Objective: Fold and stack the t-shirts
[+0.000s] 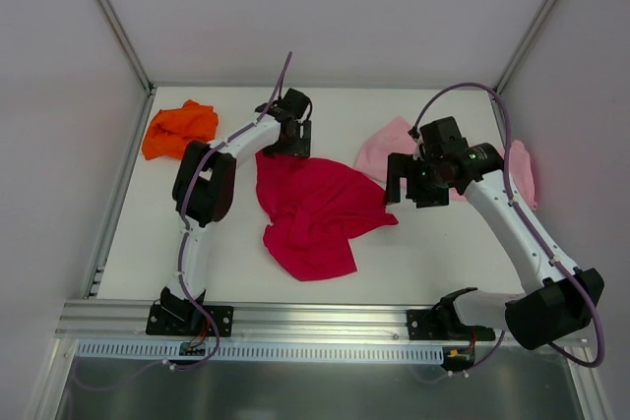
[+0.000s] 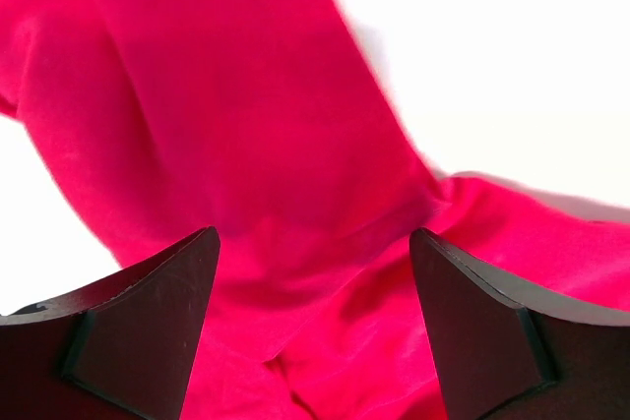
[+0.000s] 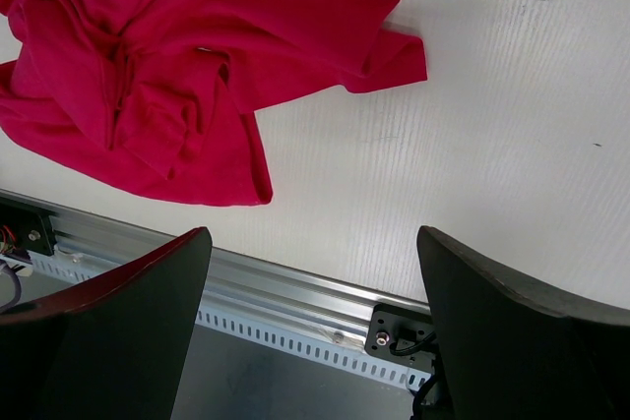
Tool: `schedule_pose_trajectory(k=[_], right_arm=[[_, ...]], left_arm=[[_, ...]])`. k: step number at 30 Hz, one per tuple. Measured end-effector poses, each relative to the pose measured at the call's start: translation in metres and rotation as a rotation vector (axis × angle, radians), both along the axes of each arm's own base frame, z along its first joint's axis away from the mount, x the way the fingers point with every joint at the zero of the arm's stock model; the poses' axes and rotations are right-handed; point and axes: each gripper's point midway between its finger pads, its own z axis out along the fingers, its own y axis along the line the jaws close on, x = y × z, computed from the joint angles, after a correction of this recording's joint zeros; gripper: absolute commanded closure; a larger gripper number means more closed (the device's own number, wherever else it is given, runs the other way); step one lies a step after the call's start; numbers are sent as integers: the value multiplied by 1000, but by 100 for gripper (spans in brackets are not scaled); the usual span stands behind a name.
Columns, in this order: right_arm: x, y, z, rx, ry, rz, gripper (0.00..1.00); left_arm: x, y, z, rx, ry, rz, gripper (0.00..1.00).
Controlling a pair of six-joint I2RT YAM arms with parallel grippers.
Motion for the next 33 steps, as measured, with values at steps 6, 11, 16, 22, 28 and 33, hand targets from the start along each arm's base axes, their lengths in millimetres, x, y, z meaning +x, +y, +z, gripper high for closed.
schedule_pose_trajectory(k=[6,11,16,22,28,33], right_arm=[[0,1,0,-1,-1,8,9],[0,1,0,-1,-2,9,9],[0,1,0,-1,-2,9,9],[0,1,0,-3,-2,8,9],[0,0,0,-5,-3,8,8],[-1,1,0,-4,-4,11,9]], left_arm=[[5,-5,4,-22,-18,-5,22],[9,-7,8,-31,-33,-5,36],[10,-8,9,-32,-36,-7,36],[8,-8,6,-31,-32,-8,26],[6,-8,-1,-30,-15,-10,27],[6,-8,-1,-31,-13,-6,34]])
